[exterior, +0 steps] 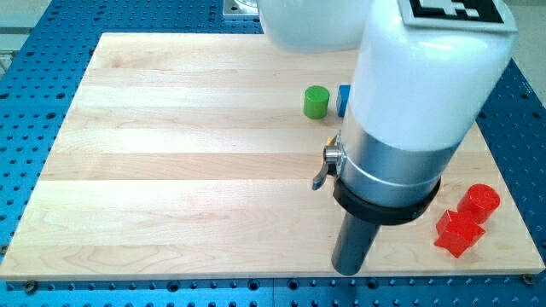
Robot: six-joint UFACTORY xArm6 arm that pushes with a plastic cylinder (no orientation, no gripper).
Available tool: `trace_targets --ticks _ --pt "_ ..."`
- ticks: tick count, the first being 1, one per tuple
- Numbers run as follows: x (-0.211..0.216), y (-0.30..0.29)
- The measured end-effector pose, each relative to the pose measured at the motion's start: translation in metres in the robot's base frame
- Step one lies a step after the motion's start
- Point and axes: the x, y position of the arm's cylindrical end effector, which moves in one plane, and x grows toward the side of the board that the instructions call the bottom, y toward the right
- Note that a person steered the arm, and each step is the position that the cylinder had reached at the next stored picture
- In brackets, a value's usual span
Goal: Push the red circle into the yellow heart
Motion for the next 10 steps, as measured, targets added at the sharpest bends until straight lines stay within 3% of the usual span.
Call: trace_targets --ticks 4,5,6,10 --pt "-0.002 0.182" --pt "-0.017 0.198" --pt "-0.042 0.175" --pt "-0.05 0.153"
